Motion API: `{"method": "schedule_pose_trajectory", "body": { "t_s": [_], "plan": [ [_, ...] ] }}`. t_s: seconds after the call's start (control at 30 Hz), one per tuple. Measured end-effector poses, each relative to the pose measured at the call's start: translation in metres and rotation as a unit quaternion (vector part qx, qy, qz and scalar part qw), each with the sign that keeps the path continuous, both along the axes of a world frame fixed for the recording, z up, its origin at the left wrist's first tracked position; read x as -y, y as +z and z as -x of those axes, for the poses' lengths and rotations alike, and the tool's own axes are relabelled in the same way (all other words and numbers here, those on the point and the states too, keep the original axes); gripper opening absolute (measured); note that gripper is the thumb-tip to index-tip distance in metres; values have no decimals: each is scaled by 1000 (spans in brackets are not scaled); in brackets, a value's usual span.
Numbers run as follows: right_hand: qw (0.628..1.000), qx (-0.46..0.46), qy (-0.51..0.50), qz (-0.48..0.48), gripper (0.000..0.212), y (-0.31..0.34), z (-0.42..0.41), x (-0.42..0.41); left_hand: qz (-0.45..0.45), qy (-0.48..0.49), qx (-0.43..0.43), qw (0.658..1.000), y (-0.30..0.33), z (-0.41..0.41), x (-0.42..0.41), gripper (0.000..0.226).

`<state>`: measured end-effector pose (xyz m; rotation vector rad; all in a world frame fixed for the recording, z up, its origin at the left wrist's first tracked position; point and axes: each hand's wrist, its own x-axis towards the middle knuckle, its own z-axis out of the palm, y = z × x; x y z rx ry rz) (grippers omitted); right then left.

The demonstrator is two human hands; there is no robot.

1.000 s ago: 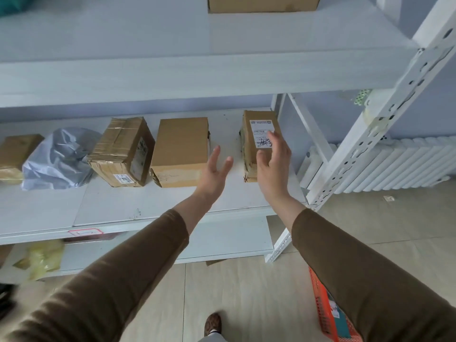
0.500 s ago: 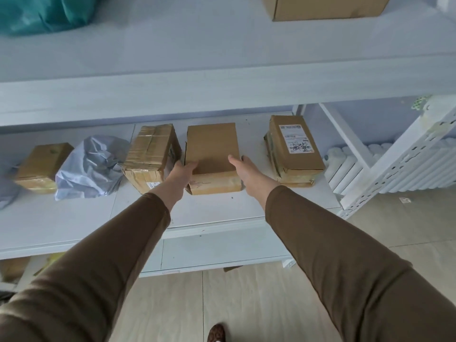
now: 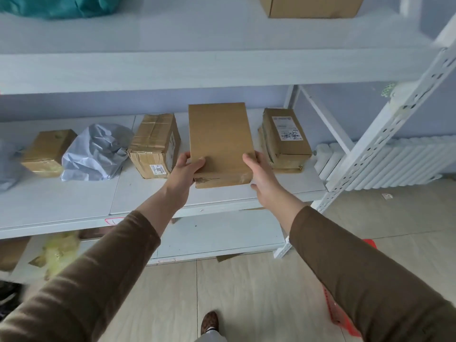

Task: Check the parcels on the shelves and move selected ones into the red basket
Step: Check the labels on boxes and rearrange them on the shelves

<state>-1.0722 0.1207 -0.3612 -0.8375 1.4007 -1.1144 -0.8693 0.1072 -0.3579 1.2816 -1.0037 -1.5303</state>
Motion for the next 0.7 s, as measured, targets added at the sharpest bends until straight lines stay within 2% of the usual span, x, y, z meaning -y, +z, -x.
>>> {"method": "schedule_pose_trajectory", "body": {
  "t_s": [0.13,0.23,0.3,0.37,0.43,0.47,0.6,0.7],
  "plan": [
    [997,82,11,12,35,2,32,-74,-1,-37,-22,999,11,9,-82,25],
    [994,103,13,28,41,0,56,-125,-2,-62,-23,998,8,19,-135,32],
    [994,96,21,42,42,-1,72,-149,-16,-65,-58,996,5,23,-158,34],
    [994,86,39,61,37,0,87,-167,-50,-52,-82,994,4,23,-169,61],
    [992,83,61,79,41,5,100,-179,-77,-51,-106,990,8,22,-178,92],
    [990,78,72,89,44,9,106,-184,-85,-65,-117,987,11,22,-182,101],
    [986,42,105,121,48,23,127,-199,-78,-136,-133,979,21,36,-200,115],
    [988,30,108,105,50,25,135,-208,-15,-116,-72,991,24,52,-207,111]
  ]
}}
